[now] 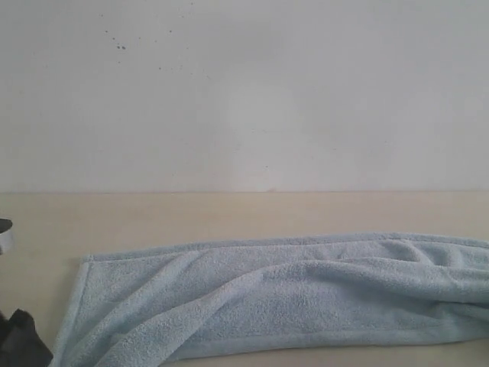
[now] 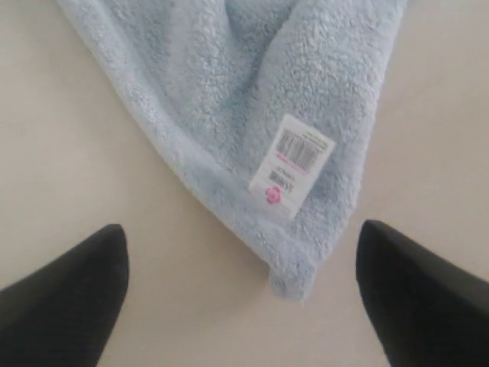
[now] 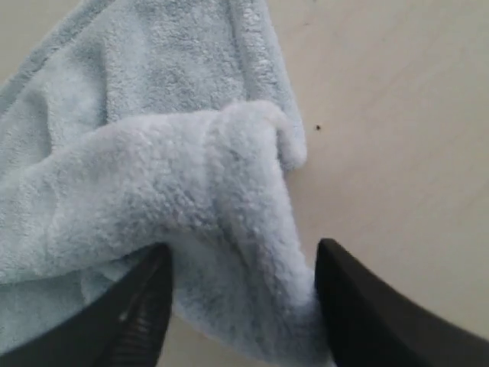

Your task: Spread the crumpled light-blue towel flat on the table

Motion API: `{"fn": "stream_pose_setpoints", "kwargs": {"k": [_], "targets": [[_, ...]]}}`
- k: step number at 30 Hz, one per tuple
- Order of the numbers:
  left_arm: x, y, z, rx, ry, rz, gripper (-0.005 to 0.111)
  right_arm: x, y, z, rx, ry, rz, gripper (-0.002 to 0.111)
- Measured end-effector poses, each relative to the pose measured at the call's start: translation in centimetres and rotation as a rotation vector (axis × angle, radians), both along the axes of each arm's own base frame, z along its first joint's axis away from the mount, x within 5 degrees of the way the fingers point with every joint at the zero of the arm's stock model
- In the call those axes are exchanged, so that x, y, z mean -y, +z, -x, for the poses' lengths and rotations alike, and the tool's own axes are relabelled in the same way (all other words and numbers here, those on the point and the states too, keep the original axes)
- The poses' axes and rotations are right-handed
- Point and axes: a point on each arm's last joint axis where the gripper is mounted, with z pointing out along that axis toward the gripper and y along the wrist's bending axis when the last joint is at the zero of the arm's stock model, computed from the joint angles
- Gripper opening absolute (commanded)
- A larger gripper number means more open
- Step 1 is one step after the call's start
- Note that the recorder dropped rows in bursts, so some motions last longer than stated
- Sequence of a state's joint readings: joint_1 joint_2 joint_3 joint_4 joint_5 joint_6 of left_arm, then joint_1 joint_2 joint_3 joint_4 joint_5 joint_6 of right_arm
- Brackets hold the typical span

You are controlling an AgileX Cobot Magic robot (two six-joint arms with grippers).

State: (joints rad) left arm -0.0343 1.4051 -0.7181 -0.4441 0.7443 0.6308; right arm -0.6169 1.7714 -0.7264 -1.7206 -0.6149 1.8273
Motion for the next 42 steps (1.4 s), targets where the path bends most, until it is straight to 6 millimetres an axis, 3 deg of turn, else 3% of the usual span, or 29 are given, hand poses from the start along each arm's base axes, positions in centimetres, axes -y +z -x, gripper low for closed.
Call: {"fn": "stream_pose_setpoints", "kwargs": {"k": [4, 6, 7, 8, 9, 10, 11, 12, 13, 14, 15, 16, 17, 19, 21, 23, 27, 31, 33, 35, 38, 42], "targets": [[0.0, 0.4, -1.1, 0.109, 0.090, 0.031, 0.077, 0.3, 1.2, -1.1, 0.075, -0.002, -0.033, 0.066], [0.0, 0.8, -1.9, 0.185, 0.149, 0.062, 0.072, 0.4, 2.6, -2.2, 0.155, -0.011, -0.084, 0.066], [0.0, 0.9, -2.3, 0.226, 0.168, 0.068, 0.056, 0.5, 3.5, -2.8, 0.212, -0.016, -0.124, 0.066], [-0.1, 1.0, -3.2, 0.307, 0.206, 0.082, 0.048, 0.6, 5.8, -4.1, 0.355, -0.021, -0.226, 0.066], [-0.1, 0.9, -3.7, 0.330, 0.229, 0.095, 0.024, 0.7, 7.3, -4.8, 0.444, -0.017, -0.280, 0.066], [-0.2, 0.4, -4.6, 0.372, 0.264, 0.112, 0.012, 0.8, 10.1, -5.9, 0.604, 0.007, -0.366, 0.066], [-0.1, 0.2, -5.1, 0.380, 0.277, 0.128, 0.005, 0.8, 11.5, -6.4, 0.679, 0.022, -0.395, 0.066], [0.1, -0.2, -6.1, 0.389, 0.287, 0.166, 0.005, 0.4, 13.9, -7.5, 0.779, 0.066, -0.409, 0.066], [0.3, -0.4, -6.7, 0.394, 0.278, 0.192, 0.004, 0.0, 14.9, -8.0, 0.808, 0.100, -0.407, 0.064], [1.0, -0.7, -7.6, 0.410, 0.214, 0.249, 0.004, -1.2, 16.3, -8.9, 0.835, 0.179, -0.388, 0.059], [1.4, -0.9, -8.0, 0.420, 0.175, 0.287, 0.004, -2.2, 16.9, -9.3, 0.835, 0.237, -0.369, 0.038], [2.3, -1.4, -8.8, 0.444, 0.087, 0.358, 0.004, -4.3, 17.5, -10.1, 0.803, 0.360, -0.310, 0.015], [2.9, -1.6, -9.3, 0.468, 0.006, 0.399, 0.004, -6.0, 17.5, -10.6, 0.748, 0.459, -0.235, 0.001], [3.6, -2.4, -10.0, 0.482, -0.084, 0.456, 0.004, -9.0, 16.7, -11.4, 0.613, 0.592, -0.084, 0.001], [3.9, -3.5, -10.2, 0.462, -0.111, 0.488, 0.004, -9.7, 16.1, -11.9, 0.540, 0.560, -0.029, 0.000], [4.2, -3.9, -10.1, 0.447, -0.136, 0.532, 0.004, -8.2, 15.8, -12.2, 0.503, 0.423, 0.028, 0.000], [4.6, -3.5, -9.9, 0.452, -0.170, 0.595, 0.004, -5.1, 15.9, -11.0, 0.490, 0.198, 0.256, 0.000], [4.5, -3.5, -10.0, 0.456, -0.159, 0.573, 0.004, -1.8, 15.9, -7.8, 0.378, -0.026, 0.825, 0.000], [4.6, -4.0, -10.2, 0.448, -0.139, 0.508, 0.004, 0.1, 15.8, -5.7, 0.217, -0.140, 1.136, 0.000], [4.9, -4.7, -10.3, 0.436, -0.114, 0.402, 0.004, 1.5, 15.4, -4.0, 0.050, -0.178, 1.336, 0.000], [5.8, -5.7, -10.3, 0.420, -0.087, 0.221, 0.004, 2.5, 14.2, -2.3, -0.179, -0.141, 1.373, 0.000], [7.5, -5.9, -10.1, 0.429, -0.088, 0.054, 0.004, 0.5, 11.2, -1.1, -0.367, 0.101, 1.053, 0.000]]}}
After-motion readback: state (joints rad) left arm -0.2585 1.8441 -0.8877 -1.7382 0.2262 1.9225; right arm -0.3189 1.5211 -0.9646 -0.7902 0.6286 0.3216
